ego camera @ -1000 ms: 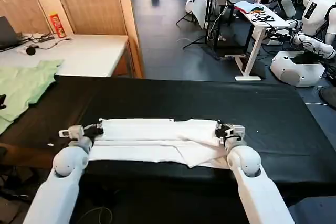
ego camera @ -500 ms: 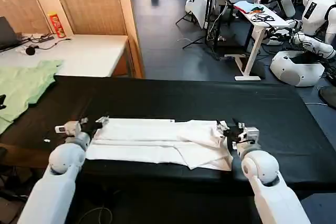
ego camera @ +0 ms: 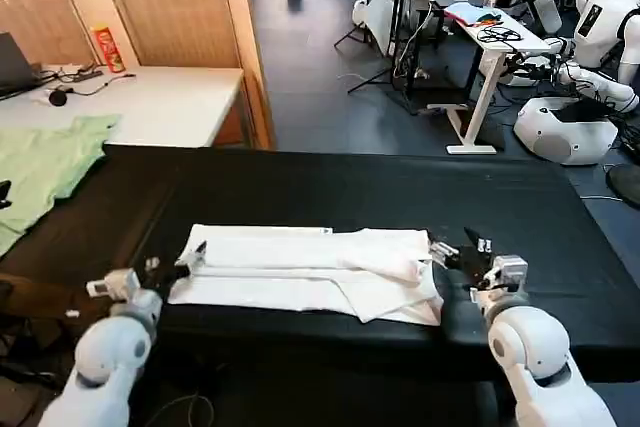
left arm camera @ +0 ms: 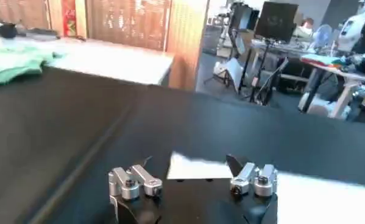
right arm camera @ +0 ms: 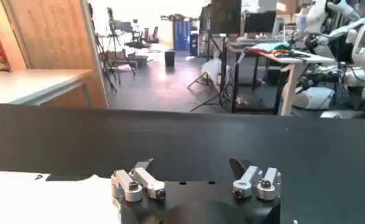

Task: Fold and organize the clothes.

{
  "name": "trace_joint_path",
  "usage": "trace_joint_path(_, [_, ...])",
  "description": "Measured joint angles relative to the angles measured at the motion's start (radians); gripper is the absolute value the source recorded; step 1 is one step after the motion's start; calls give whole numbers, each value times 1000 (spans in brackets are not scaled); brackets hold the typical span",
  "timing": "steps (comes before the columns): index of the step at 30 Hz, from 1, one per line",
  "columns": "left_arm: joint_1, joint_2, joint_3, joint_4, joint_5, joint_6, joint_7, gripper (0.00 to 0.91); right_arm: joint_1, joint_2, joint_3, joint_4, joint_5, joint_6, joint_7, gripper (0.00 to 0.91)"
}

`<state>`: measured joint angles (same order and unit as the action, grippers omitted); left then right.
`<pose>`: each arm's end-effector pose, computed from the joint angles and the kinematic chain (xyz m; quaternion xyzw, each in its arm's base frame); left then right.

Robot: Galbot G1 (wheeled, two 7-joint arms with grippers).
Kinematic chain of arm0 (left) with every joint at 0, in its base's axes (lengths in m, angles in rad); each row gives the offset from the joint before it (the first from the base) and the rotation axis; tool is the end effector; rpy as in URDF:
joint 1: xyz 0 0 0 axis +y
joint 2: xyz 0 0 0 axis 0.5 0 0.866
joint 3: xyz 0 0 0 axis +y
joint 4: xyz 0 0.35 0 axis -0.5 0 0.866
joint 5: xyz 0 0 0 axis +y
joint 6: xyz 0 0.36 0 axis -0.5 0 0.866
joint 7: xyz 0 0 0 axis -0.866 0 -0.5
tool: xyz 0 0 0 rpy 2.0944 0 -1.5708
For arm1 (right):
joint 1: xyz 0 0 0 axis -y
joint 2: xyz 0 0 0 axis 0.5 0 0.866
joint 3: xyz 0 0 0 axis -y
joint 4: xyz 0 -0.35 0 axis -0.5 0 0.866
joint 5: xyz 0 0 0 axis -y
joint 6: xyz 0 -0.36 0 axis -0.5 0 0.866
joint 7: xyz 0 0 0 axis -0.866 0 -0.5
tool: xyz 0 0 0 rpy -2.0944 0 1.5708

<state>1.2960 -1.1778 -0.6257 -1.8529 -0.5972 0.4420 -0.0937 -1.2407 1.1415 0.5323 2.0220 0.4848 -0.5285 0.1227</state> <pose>0.2799 0.1282 -0.2953 0.0146 -0.9766 0.0819 0.1985 0.2844 -0.0829 -0.2334 0.0375 -0.9872 -0.0004 0.1549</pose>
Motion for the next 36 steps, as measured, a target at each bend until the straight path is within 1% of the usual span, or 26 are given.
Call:
trace_joint_path(6, [36, -19, -8, -11, 12, -4, 1, 878, -7, -7, 4, 6, 1, 2, 0, 878])
trace_joint_path(13, [39, -38, -6, 1, 44, -8, 9, 868, -3, -7, -3, 8, 0, 4, 0, 878])
trace_joint_path(15, [40, -44, -5, 5, 49, -12, 10, 741, -3, -7, -3, 8, -2, 5, -1, 878])
trace_joint_path(16, [41, -48, -5, 7, 52, -12, 11, 702, -3, -7, -3, 8, -3, 6, -1, 878])
trace_joint_path(18, [40, -52, -4, 11, 54, -12, 11, 575, -4, -7, -3, 8, -5, 7, -2, 878])
trace_joint_path(19, [38, -52, -5, 14, 55, -12, 11, 458, -5, -7, -3, 8, -5, 8, -3, 878])
trace_joint_path(20, [36, -53, -4, 16, 56, -11, 11, 371, -6, -6, -2, 10, -6, 8, -3, 878])
trace_joint_path(21, [34, -53, -4, 17, 55, -8, 11, 283, -7, -6, -2, 11, -7, 8, -4, 878])
trace_joint_path(22, [31, -53, -4, 19, 50, -4, 11, 224, -7, -5, -2, 12, -9, 8, -5, 878])
trace_joint_path(23, [27, -53, -4, 22, 40, 1, 11, 195, -9, -4, -1, 14, -11, 9, -5, 878])
trace_joint_path(28, [25, -53, 1, 25, 45, 8, 14, 166, -20, -2, 1, 19, -40, 20, -20, 878])
trace_joint_path(31, [22, -50, 4, 24, 81, 4, 16, 59, -25, 2, 2, 22, -43, 23, -21, 878])
trace_joint_path(32, [21, -47, 7, 23, 105, -4, 18, 0, -26, 4, 2, 23, -44, 23, -21, 878])
trace_joint_path(36, [22, -31, 8, 21, 198, -33, 34, 0, -27, 12, 5, 29, -44, 23, -21, 878])
